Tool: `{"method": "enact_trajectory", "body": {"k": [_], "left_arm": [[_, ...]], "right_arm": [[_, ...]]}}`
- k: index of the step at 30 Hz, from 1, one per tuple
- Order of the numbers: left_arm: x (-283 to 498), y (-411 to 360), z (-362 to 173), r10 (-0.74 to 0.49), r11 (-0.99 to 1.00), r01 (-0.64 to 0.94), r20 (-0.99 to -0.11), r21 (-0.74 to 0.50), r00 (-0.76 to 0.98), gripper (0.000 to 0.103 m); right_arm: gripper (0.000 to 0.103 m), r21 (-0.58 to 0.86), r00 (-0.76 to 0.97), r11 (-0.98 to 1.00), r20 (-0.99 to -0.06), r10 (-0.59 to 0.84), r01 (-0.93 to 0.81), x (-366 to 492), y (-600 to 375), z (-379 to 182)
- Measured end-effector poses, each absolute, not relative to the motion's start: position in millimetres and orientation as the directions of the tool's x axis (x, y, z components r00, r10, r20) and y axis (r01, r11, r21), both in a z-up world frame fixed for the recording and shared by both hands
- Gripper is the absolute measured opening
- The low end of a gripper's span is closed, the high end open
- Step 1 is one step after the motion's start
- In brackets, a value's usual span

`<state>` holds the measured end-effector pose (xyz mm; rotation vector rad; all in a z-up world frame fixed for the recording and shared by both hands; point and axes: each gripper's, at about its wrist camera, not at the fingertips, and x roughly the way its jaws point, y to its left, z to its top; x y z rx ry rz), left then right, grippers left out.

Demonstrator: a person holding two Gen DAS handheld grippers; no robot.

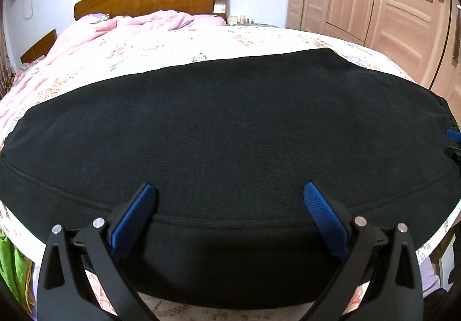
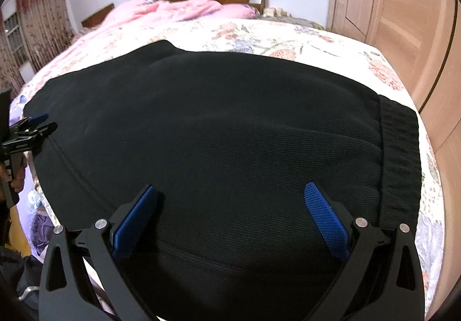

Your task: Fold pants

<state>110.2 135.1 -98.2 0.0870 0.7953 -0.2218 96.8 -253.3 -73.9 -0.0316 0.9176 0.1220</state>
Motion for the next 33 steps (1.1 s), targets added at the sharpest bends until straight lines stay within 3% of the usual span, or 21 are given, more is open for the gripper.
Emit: {"method": "enact_trajectory", "body": {"k": [4, 11, 15, 19, 23, 26, 29, 33], "left_arm": [[109, 140, -96, -0.183, 0.970, 0.242, -0.718, -0.021, 0.671, 0.102], [109, 140, -94, -0.180, 0.968, 0.249, -0.727, -0.013, 0.662, 0.102], [117, 159, -67, -0.198, 0.973, 0.217, -0.748, -0.073, 0.634, 0.102], [163, 211, -40, -0.073, 0.997, 0.075, -0.715, -0.029, 0.695, 0.102], [232, 276, -65, 0.032, 0.994, -0.103, -0.825, -0.032, 0.565, 0.101], [220, 311, -73, 0.032, 0.985, -0.159, -0.824, -0.071, 0.566, 0.101], [199, 337, -86, 0.024, 0.978, -0.180, -0.814, -0.100, 0.580, 0.101], [169, 340, -72, 0.020, 0.990, -0.118, -0.740, -0.080, 0.672, 0.101]], "right_arm": [[0.098, -0.059, 0.570, 0.994, -0.822, 0.005, -0.093, 102, -240, -68], [0.098, -0.024, 0.540, 0.997, -0.842, 0.019, -0.072, 104, -246, -69], [0.098, -0.143, 0.535, 0.989, -0.833, -0.139, 0.035, 119, -225, -50], [0.098, -0.006, 0.599, 0.992, -0.797, 0.070, -0.124, 164, -149, -30], [0.098, 0.028, 0.582, 0.941, -0.779, 0.231, -0.336, 211, -41, -28], [0.098, 0.065, 0.520, 0.874, -0.781, 0.345, -0.482, 226, 38, -33], [0.098, 0.017, 0.495, 0.823, -0.791, 0.358, -0.568, 228, 91, -43], [0.098, 0.002, 0.488, 0.832, -0.809, 0.327, -0.554, 236, 110, -64]]}}
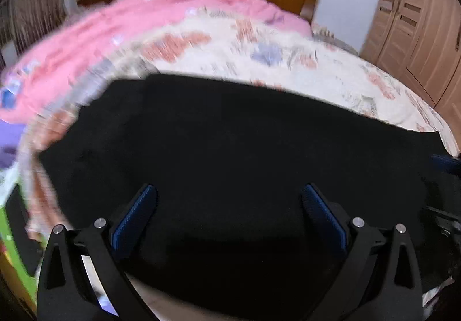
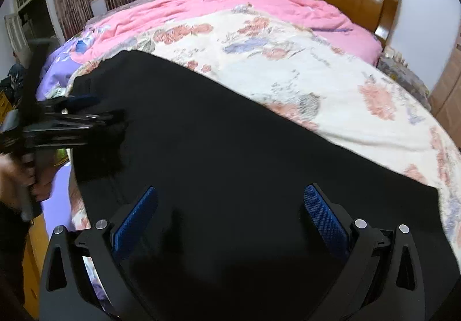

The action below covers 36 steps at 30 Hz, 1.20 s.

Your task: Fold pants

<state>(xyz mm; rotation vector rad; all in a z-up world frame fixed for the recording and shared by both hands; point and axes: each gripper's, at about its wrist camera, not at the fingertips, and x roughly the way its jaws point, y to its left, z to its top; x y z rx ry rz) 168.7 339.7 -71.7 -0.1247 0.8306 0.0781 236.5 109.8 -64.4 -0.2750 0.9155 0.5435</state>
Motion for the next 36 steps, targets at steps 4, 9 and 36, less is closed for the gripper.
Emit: {"method": "enact_trajectory", "body": {"k": [4, 9, 36], "left_arm": [[120, 383, -49, -0.029, 0.945, -0.190, -0.649, -0.265, 0.761, 0.101], [80, 468, -71, -0.024, 0.803, -0.367, -0.640, -0.470, 0.768, 0.101], [89, 457, -84, -0.163, 0.727, -0.380, -0.682, -0.572, 0.713, 0.101]], "right_arm": [[0.099, 0.048, 0.491, 0.866, -0.808, 0.326, -0.497, 247, 93, -80], [0.098, -0.035, 0.545, 0.837, -0.774, 0.323, -0.547, 227, 127, -58], [0.030, 0.092, 0.291, 0.521, -0.741, 0.605, -0.849, 207, 298, -70]]}}
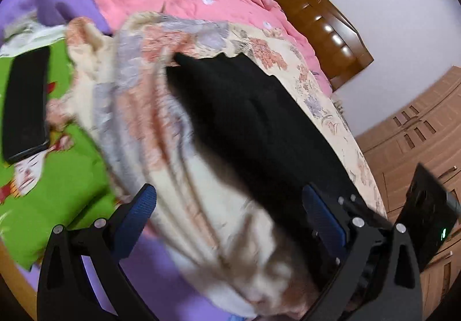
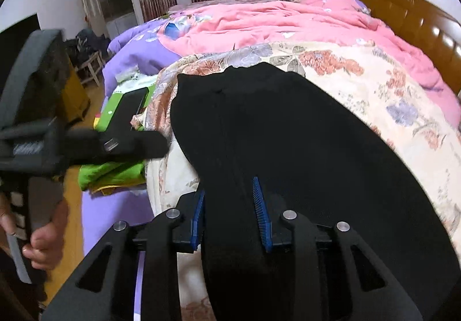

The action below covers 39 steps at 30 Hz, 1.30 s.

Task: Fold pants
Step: 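Fold the lifted edge over toward the right gripper with the left gripper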

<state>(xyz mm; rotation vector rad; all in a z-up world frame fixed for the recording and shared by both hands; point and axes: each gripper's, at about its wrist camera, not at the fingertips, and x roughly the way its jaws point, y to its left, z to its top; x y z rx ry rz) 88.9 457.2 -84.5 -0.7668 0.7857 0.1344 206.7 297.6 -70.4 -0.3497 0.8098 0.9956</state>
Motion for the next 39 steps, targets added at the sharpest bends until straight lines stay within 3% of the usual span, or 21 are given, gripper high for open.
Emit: {"method": "enact_trajectory", "body": {"k": [6, 10, 13, 14, 16, 21, 30, 32, 33, 34, 37, 39], "left_arm": [[134, 468, -98, -0.263, 0.662, -0.388, -0.684, -0.641, 0.680, 0.099], [149, 469, -104, -0.242, 0.657, -0.423, -0.707, -0.623, 0.665, 0.089], [146, 471, -102, -0.208, 0.653, -0.459, -0.726, -0.602, 0.656, 0.077], [143, 473, -100, -0.203, 0.655, -0.459, -0.725, -0.600, 0.658, 0.075], [135, 476, -99, -0.203, 0.651, -0.451, -0.713, -0.610, 0.671, 0.074], [128, 475, -93, -0.249, 0.638, -0.423, -0.692, -0.644, 0.677, 0.071], [147, 470, -99, -0.238, 0.636, -0.450, -0.715, -0.626, 0.658, 0.071], [150, 472, -99, -0.204, 0.641, -0.478, -0.734, -0.600, 0.648, 0.051], [147, 473, -97, -0.188, 0.640, -0.486, -0.734, -0.596, 0.653, 0.047], [146, 473, -95, -0.180, 0.637, -0.484, -0.725, -0.601, 0.664, 0.038], [133, 460, -79, -0.102, 0.669, -0.483, -0.714, -0.564, 0.692, 0.032], [130, 436, -59, 0.014, 0.737, -0.497, -0.725, -0.458, 0.689, 0.030]], "right_arm": [[0.031, 0.105, 0.288, 0.525, -0.738, 0.611, -0.844, 210, 294, -69], [0.035, 0.157, 0.249, 0.519, -0.739, 0.626, -0.840, 208, 287, -66], [0.071, 0.200, 0.263, 0.544, -0.708, 0.655, -0.815, 205, 260, -49], [0.091, 0.201, 0.287, 0.553, -0.686, 0.669, -0.808, 203, 247, -42], [0.092, 0.200, 0.343, 0.586, -0.647, 0.681, -0.786, 203, 214, -30], [0.092, 0.204, 0.460, 0.729, -0.657, 0.597, -0.654, 227, 144, -39], [0.092, 0.299, 0.473, 0.789, -0.667, 0.575, -0.537, 244, 94, -67], [0.092, 0.296, 0.458, 0.787, -0.681, 0.571, -0.541, 240, 94, -71], [0.092, 0.297, 0.444, 0.788, -0.695, 0.566, -0.540, 239, 97, -73], [0.092, 0.302, 0.423, 0.793, -0.717, 0.555, -0.530, 243, 99, -78], [0.092, 0.298, 0.421, 0.798, -0.724, 0.547, -0.525, 246, 100, -80], [0.093, 0.298, 0.419, 0.797, -0.724, 0.548, -0.526, 246, 100, -81]]}}
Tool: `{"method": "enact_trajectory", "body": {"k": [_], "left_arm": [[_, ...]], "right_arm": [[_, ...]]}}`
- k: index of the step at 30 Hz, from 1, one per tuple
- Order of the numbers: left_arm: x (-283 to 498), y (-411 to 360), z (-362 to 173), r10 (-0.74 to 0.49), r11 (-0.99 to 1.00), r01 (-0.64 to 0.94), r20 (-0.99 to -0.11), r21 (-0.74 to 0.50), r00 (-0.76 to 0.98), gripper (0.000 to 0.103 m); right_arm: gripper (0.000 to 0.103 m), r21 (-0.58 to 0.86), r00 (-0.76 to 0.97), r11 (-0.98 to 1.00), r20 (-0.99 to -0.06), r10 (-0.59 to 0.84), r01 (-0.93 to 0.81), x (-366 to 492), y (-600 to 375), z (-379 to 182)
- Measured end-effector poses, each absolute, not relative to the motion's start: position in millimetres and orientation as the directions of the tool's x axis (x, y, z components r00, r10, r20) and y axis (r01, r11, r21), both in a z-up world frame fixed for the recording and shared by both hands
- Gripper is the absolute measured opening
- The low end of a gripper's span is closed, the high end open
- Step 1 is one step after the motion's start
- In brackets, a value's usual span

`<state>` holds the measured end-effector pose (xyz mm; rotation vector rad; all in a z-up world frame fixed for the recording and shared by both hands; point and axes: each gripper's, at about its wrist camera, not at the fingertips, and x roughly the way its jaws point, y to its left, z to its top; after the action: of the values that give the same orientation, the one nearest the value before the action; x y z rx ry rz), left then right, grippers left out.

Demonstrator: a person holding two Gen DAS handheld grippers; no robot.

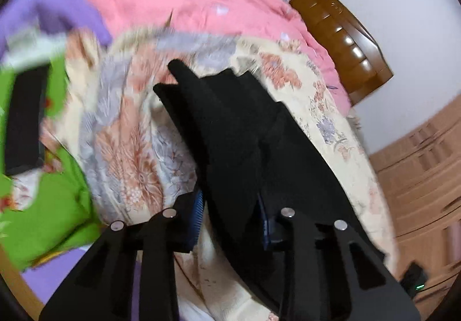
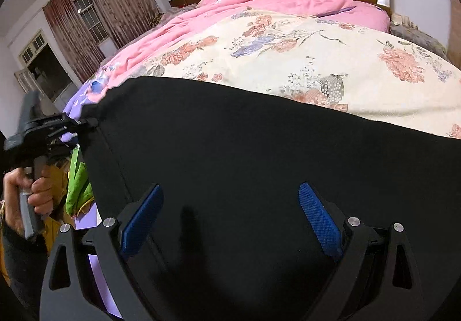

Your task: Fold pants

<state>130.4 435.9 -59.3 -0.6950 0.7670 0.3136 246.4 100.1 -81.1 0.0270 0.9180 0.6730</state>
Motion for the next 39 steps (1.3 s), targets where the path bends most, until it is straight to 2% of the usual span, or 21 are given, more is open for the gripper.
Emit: {"method": "enact_trajectory", "body": {"k": [1, 2, 3, 5, 8, 10, 11, 12, 15, 17, 18, 22, 25, 29, 33, 39], "left_arm": [[131, 425, -51, 0.060, 0.763, -0.501, -0.727, -0.408, 0.684, 0.024], [132, 400, -35, 0.142, 0.816, -0.491, -0.718, -0.305, 0.681, 0.018], [133, 382, -25, 0.191, 0.849, -0.475, -0.704, -0.232, 0.684, 0.017], [134, 328, 1, 0.264, 0.921, -0.386, -0.631, -0.061, 0.730, 0.005], [130, 241, 16, 0.263, 0.964, -0.196, -0.544, 0.179, 0.797, 0.003], [133, 196, 4, 0.229, 0.957, -0.083, -0.548, 0.277, 0.804, 0.003], [135, 180, -7, 0.194, 0.958, -0.028, -0.574, 0.286, 0.795, 0.003], [136, 173, -15, 0.168, 0.962, 0.001, -0.595, 0.273, 0.786, 0.003], [132, 186, -41, 0.070, 0.993, 0.008, -0.655, 0.115, 0.752, 0.019], [121, 225, -46, -0.016, 0.996, -0.046, -0.644, -0.080, 0.765, 0.063], [112, 244, -46, -0.027, 0.986, -0.083, -0.631, -0.144, 0.775, 0.070], [96, 367, -47, -0.027, 0.864, -0.302, -0.634, -0.404, 0.773, 0.080], [95, 458, -66, -0.068, 0.711, -0.425, -0.656, -0.560, 0.751, 0.077], [105, 511, -84, -0.148, 0.630, -0.424, -0.637, -0.650, 0.757, 0.066], [124, 524, -94, -0.188, 0.610, -0.399, -0.614, -0.685, 0.767, 0.054], [132, 526, -94, -0.143, 0.634, -0.399, -0.608, -0.662, 0.781, 0.038]], "right_arm": [[0.093, 0.316, 0.415, 0.792, -0.717, 0.560, -0.523, 248, 98, -81], [0.093, 0.344, 0.410, 0.784, -0.704, 0.580, -0.517, 249, 94, -82], [0.092, 0.373, 0.408, 0.776, -0.689, 0.599, -0.509, 250, 90, -81], [0.090, 0.450, 0.450, 0.767, -0.627, 0.636, -0.457, 250, 67, -76], [0.090, 0.572, 0.564, 0.729, -0.483, 0.670, -0.376, 242, 19, -65], [0.091, 0.597, 0.612, 0.729, -0.451, 0.650, -0.335, 237, -6, -60], [0.091, 0.600, 0.617, 0.728, -0.446, 0.649, -0.332, 236, -12, -59], [0.091, 0.598, 0.623, 0.732, -0.447, 0.642, -0.326, 234, -21, -58], [0.092, 0.589, 0.627, 0.743, -0.458, 0.630, -0.317, 231, -34, -58], [0.092, 0.600, 0.620, 0.742, -0.469, 0.629, -0.299, 233, -37, -63], [0.092, 0.612, 0.615, 0.735, -0.469, 0.634, -0.290, 233, -39, -66], [0.092, 0.599, 0.613, 0.742, -0.474, 0.632, -0.301, 232, -36, -67], [0.092, 0.572, 0.608, 0.759, -0.495, 0.621, -0.310, 234, -29, -68], [0.092, 0.531, 0.597, 0.783, -0.527, 0.604, -0.324, 234, -19, -68], [0.092, 0.501, 0.588, 0.800, -0.553, 0.590, -0.331, 233, -12, -69], [0.092, 0.468, 0.579, 0.818, -0.582, 0.571, -0.335, 233, -5, -71]]}}
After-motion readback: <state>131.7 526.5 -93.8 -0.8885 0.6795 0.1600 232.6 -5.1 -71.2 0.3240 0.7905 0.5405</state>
